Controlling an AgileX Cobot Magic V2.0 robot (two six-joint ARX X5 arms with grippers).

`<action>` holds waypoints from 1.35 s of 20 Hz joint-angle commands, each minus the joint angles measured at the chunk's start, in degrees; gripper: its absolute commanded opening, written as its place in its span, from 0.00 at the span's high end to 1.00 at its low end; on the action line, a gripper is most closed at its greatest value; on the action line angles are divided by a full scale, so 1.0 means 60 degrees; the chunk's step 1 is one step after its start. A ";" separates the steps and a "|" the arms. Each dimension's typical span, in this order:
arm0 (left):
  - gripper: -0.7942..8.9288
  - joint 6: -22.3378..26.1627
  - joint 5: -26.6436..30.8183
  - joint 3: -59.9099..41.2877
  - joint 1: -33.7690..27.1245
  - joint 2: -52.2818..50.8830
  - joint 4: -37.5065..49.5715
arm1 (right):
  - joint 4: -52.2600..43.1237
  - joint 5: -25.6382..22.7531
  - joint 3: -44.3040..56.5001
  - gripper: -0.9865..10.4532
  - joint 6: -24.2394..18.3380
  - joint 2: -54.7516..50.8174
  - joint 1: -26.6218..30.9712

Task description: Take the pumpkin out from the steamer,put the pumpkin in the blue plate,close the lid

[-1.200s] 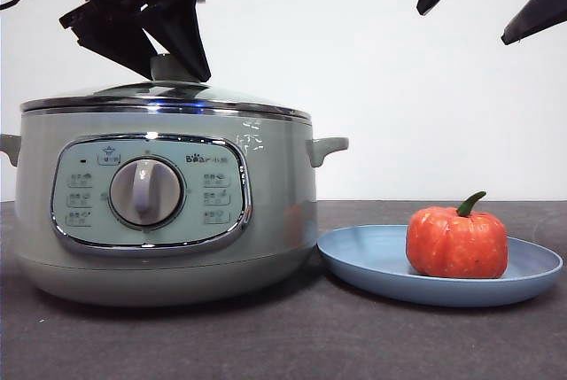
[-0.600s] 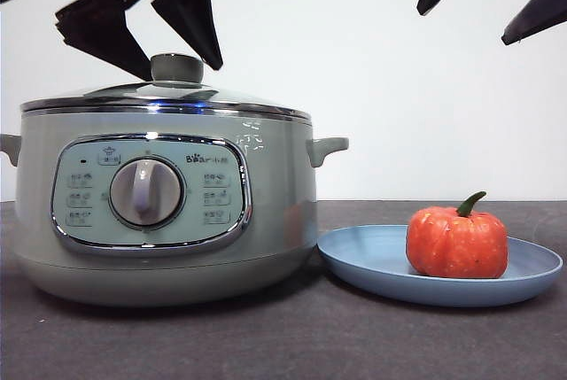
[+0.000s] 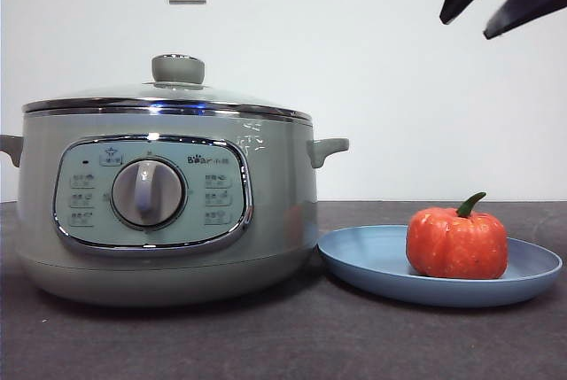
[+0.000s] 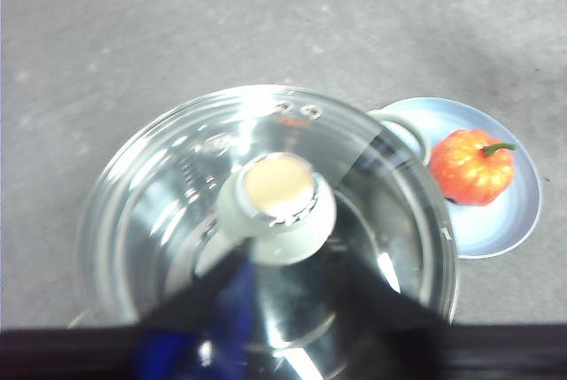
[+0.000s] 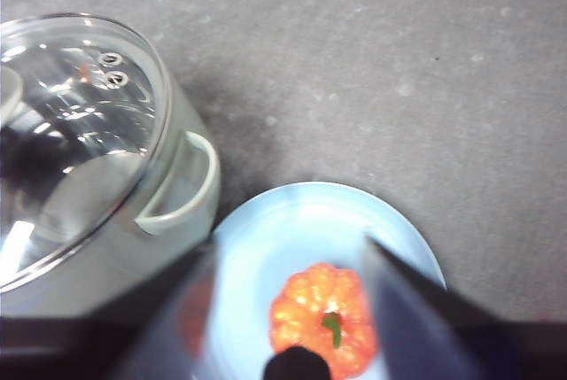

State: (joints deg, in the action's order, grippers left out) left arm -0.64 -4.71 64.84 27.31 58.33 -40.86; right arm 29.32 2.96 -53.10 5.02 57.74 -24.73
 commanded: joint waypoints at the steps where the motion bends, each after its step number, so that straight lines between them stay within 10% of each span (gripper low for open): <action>1: 0.93 0.0062 -0.0066 -0.0007 -0.0426 -0.0229 0.0004 | -0.0408 0.0022 0.0291 0.92 0.0332 -0.0117 0.0000; 13: 0.93 -0.1985 -0.2415 -0.4036 -0.3814 -0.2878 0.2772 | -0.2543 0.2269 0.2255 0.92 0.1719 -0.1275 0.1526; 21: 0.93 -0.5468 -0.7832 -0.6819 -0.5949 -0.3603 0.5770 | -0.3960 0.4495 0.4146 0.92 0.3359 -0.2732 0.1727; 27: 0.93 -0.5694 -0.9409 -0.7187 -0.6488 -0.3428 0.6065 | -0.4164 0.7384 0.4146 0.92 0.2994 -0.2106 0.2444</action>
State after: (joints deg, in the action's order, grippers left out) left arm -33.74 -59.59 22.17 -11.33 37.52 -5.06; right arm 4.62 44.93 -28.60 23.86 44.38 -10.68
